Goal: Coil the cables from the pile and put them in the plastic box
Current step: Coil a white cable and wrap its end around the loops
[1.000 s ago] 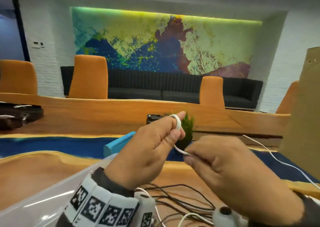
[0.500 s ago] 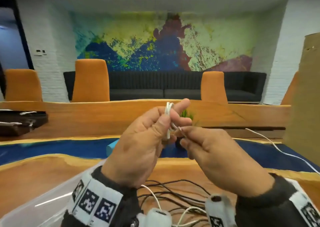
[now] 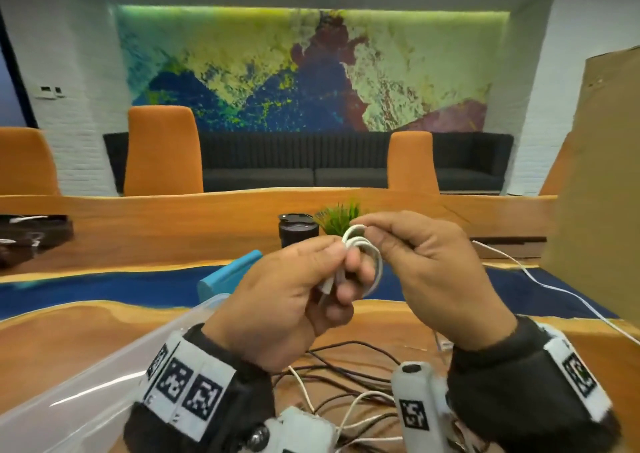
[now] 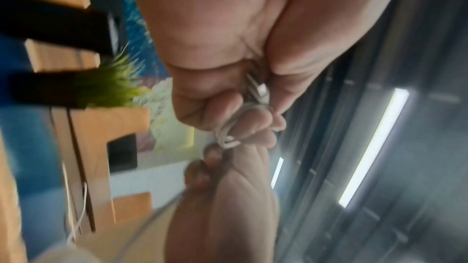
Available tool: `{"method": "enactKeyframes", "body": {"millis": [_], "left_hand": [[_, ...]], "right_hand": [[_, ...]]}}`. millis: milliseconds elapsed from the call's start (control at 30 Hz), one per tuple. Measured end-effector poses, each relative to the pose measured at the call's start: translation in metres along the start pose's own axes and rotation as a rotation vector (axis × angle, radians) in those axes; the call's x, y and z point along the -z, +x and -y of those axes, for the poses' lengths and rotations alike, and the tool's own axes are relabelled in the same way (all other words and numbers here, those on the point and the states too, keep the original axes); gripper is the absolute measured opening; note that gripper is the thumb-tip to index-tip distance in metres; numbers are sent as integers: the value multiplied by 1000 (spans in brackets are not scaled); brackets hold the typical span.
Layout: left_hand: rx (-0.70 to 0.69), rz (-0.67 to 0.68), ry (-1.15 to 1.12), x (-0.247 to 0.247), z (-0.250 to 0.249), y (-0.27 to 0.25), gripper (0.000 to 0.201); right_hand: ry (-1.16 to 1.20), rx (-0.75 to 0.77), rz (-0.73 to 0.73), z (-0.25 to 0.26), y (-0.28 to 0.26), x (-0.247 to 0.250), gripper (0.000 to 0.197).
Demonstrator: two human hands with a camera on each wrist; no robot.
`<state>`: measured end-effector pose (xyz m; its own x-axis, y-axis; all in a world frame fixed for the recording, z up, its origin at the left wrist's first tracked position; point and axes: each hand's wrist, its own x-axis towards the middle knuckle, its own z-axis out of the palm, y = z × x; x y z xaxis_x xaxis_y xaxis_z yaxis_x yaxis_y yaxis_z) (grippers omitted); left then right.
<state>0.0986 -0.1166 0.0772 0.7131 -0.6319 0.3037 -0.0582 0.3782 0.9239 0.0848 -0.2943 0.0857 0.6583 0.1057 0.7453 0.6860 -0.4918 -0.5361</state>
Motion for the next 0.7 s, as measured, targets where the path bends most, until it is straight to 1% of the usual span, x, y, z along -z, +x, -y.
{"method": "enactKeyframes", "body": {"millis": [33, 67, 100, 133, 200, 267, 300, 333, 367, 467, 533, 567, 600, 633, 667, 700], "left_hand": [[3, -12, -105, -3, -1, 2, 20], [0, -37, -161, -5, -2, 3, 20], [-7, -78, -167, -5, -2, 5, 22], [-17, -123, -135, -5, -2, 6, 25], [-35, -198, -6, -4, 1, 8, 30], [-23, -231, 111, -3, 5, 8, 33], [-12, -243, 129, -2, 6, 9, 33], [5, -251, 105, -1, 5, 9, 32], [23, -250, 34, 2, 3, 9, 31], [31, -192, -257, 18, -9, 8, 26], [-4, -154, -384, 26, -15, 5, 23], [-30, -144, -442, 27, -15, 4, 24], [-66, -147, -473, 27, -14, 4, 26], [-112, -170, -440, 26, -12, 4, 29], [-173, -211, -323, 25, -10, 4, 31], [-249, -267, -115, 24, -6, 6, 31]], "right_hand": [[150, -89, 35, 3, 0, -1, 21], [296, -177, 77, 7, -1, 0, 23], [396, -237, 111, 12, -1, 2, 25], [425, -258, 131, 15, -2, 3, 25], [324, -219, 108, 15, -2, 2, 22], [174, -167, 67, 13, -1, -1, 21], [149, -156, 54, 10, -1, -2, 21], [160, -161, 49, 8, -1, -3, 21], [190, -179, 49, 6, -1, -3, 22], [225, -230, -2, -2, 2, 0, 22], [167, -231, -67, -9, 5, 0, 21], [93, -227, -76, -12, 4, 0, 21], [-21, -225, -29, -10, 3, -1, 21], [-142, -225, 78, -6, 1, -5, 20], [-254, -217, 233, -1, -2, -9, 19], [-335, -202, 400, 5, -6, -13, 17]]}}
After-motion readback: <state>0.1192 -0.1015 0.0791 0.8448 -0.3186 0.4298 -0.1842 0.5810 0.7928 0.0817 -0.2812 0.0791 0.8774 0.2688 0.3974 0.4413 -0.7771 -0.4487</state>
